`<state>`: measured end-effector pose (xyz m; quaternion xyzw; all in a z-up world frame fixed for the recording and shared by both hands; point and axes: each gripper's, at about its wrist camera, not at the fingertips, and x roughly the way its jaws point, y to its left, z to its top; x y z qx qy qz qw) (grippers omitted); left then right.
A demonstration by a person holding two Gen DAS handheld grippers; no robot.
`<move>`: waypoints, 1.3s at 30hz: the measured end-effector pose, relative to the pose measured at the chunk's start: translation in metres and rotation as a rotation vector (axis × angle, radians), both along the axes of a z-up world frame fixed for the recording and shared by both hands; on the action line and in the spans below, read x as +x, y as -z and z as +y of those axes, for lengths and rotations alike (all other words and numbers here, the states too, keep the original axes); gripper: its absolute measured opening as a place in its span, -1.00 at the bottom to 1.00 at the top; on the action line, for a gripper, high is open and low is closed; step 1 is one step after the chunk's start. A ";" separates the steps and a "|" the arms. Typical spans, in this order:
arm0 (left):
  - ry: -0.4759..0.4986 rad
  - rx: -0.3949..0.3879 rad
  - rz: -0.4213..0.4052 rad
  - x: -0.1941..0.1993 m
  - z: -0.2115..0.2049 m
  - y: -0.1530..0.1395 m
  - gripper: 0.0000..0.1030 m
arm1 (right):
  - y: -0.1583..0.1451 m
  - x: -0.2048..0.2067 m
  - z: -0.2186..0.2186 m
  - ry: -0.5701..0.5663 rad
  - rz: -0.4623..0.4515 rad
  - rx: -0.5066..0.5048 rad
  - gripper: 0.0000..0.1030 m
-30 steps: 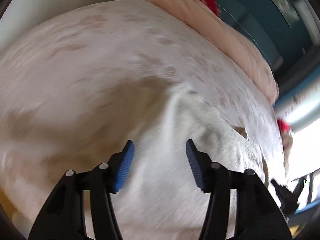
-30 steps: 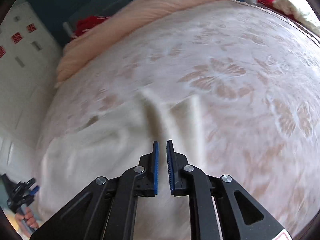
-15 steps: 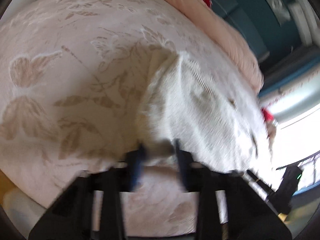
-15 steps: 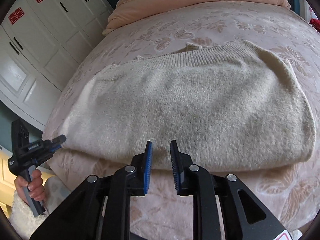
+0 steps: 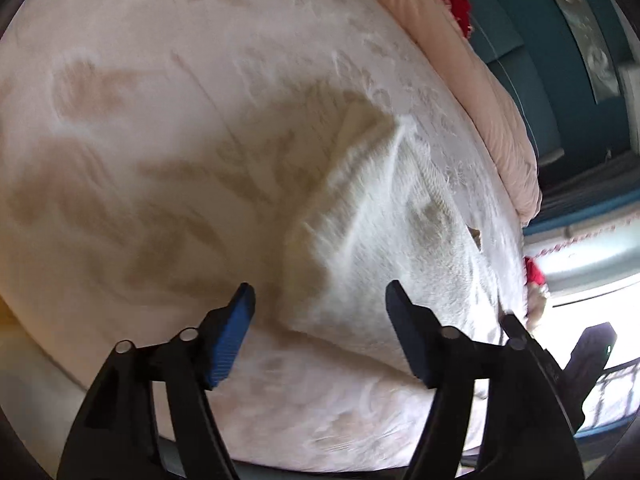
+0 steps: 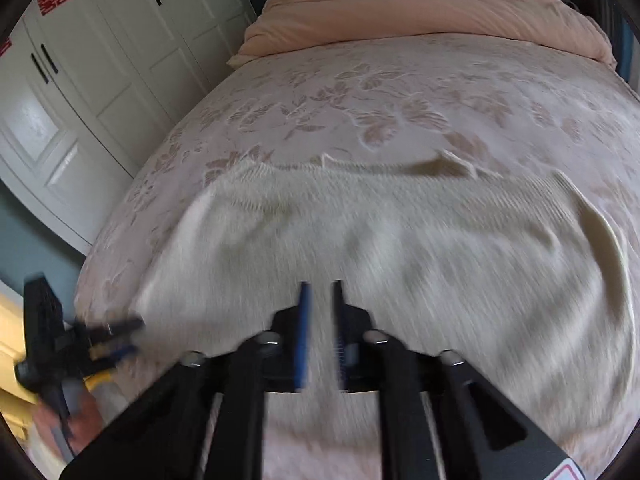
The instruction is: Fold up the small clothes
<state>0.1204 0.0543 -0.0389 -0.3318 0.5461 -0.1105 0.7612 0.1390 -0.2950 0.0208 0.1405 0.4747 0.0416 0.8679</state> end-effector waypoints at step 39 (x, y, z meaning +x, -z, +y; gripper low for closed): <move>0.573 -0.006 -0.324 -0.098 -0.301 -0.061 0.50 | -0.004 -0.201 -0.230 0.393 -0.130 0.181 0.13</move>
